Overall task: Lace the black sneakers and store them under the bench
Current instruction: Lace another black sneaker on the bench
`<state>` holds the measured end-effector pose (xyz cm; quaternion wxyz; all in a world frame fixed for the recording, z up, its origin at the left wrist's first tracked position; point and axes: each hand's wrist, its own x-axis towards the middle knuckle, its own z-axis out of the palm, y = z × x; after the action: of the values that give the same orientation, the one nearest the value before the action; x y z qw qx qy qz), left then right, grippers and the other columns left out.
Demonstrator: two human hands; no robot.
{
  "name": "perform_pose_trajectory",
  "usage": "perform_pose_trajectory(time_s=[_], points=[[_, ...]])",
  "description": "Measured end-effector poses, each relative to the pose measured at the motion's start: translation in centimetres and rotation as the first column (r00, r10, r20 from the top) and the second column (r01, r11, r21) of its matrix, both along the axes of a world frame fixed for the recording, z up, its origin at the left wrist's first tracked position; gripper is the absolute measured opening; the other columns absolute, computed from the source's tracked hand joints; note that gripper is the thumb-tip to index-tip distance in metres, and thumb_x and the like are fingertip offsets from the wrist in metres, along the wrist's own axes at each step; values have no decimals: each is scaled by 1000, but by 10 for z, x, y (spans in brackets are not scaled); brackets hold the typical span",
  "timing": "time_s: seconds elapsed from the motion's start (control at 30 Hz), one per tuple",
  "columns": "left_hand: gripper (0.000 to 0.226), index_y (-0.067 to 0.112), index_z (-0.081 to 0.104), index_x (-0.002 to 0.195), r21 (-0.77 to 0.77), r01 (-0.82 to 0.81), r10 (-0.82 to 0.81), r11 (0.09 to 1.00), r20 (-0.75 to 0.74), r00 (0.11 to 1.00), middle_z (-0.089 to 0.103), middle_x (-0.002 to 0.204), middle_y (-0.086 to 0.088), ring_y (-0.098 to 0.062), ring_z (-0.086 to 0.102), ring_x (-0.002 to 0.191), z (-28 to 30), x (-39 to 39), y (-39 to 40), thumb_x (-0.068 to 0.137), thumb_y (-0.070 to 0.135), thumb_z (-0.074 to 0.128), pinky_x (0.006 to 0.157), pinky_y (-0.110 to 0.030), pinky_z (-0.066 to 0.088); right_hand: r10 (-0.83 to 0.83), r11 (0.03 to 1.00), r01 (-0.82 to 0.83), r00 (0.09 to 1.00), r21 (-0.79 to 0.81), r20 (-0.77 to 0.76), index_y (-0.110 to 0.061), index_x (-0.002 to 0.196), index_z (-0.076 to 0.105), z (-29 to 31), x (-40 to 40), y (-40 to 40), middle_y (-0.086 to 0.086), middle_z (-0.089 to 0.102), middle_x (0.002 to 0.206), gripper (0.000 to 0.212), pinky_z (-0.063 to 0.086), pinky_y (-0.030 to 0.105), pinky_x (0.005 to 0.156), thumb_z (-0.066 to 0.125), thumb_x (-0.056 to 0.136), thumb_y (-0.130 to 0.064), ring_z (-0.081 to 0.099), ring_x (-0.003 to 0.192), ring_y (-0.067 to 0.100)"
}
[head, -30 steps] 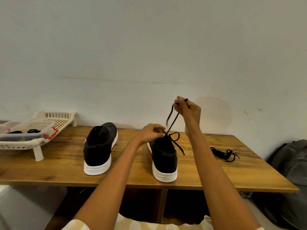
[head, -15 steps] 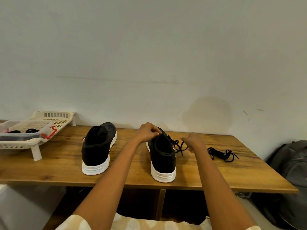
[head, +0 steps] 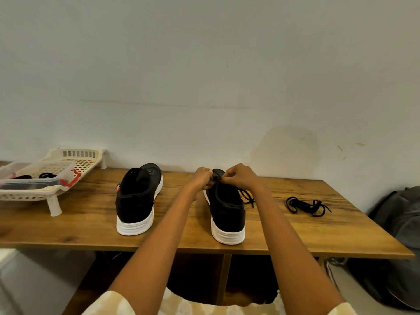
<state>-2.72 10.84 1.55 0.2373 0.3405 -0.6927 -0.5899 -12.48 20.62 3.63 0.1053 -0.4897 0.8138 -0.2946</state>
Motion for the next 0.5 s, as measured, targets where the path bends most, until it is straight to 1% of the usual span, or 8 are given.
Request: perform_pose_trajectory(time_s=[0.1, 0.17, 0.2, 0.27, 0.33, 0.4, 0.43, 0.5], points=[[16, 10, 49, 110, -49, 11, -14, 999, -64, 998, 55, 91, -2, -13, 55, 77, -3, 2, 1, 101, 20, 39, 76, -28, 51, -126, 989, 115, 984, -91, -128, -17, 87, 75, 6, 5, -5, 2, 70, 85, 14, 43, 24, 62, 62, 83, -21, 61, 78, 15], [19, 17, 55, 111, -102, 111, -118, 989, -68, 991, 60, 98, 1, -13, 58, 89, -5, 6, 0, 99, 28, 46, 86, -31, 49, -189, 953, 166, 980, -253, -67, -17, 86, 76, 16, 6, -8, -1, 70, 86, 13, 44, 25, 65, 64, 83, -22, 61, 79, 14], [17, 20, 59, 108, -126, 173, -180, 977, -50, 982, 63, 102, 0, -13, 58, 95, -7, 7, 0, 97, 31, 50, 89, -31, 46, -174, 936, 159, 984, -314, -21, -17, 87, 76, 22, 8, -10, -3, 72, 89, 12, 46, 26, 70, 66, 82, -21, 62, 83, 12], [13, 23, 64, 100, -143, 230, -236, 963, -31, 971, 66, 102, 1, -12, 59, 97, -10, 8, 3, 91, 32, 60, 84, -24, 46, -95, 911, 120, 992, -393, 84, -17, 87, 75, 29, 16, -15, -3, 72, 95, 8, 49, 27, 80, 69, 81, -18, 63, 89, 10], [11, 20, 66, 92, -152, 181, -192, 972, -63, 979, 67, 91, 2, -10, 60, 87, -10, 5, 4, 88, 30, 65, 72, -18, 45, -73, 889, 111, 992, -444, 103, -17, 87, 74, 33, 20, -20, -1, 72, 95, 7, 49, 26, 80, 69, 82, -17, 63, 88, 10], [11, 16, 67, 90, -148, 79, -98, 986, -129, 987, 65, 82, 3, -10, 59, 80, -7, 1, 6, 87, 26, 67, 67, -17, 47, -103, 880, 125, 992, -459, 73, -17, 89, 73, 37, 16, -20, 2, 70, 94, 7, 50, 29, 79, 68, 83, -17, 61, 86, 13], [13, 13, 68, 94, -93, 17, -35, 996, -192, 981, 64, 80, 3, -11, 59, 76, -4, -1, 7, 87, 25, 67, 66, -19, 48, -114, 884, 137, 990, -447, 78, -16, 91, 72, 37, 11, -18, 4, 69, 94, 8, 52, 34, 81, 67, 84, -16, 62, 86, 16], [19, 10, 68, 102, 117, -59, 97, 991, -355, 930, 62, 79, 3, -11, 57, 70, 5, -4, 8, 87, 21, 67, 61, -20, 50, -107, 931, 140, 988, -338, 114, -11, 99, 70, 30, -2, -11, 7, 68, 98, 14, 54, 39, 86, 63, 87, -13, 61, 87, 19]])
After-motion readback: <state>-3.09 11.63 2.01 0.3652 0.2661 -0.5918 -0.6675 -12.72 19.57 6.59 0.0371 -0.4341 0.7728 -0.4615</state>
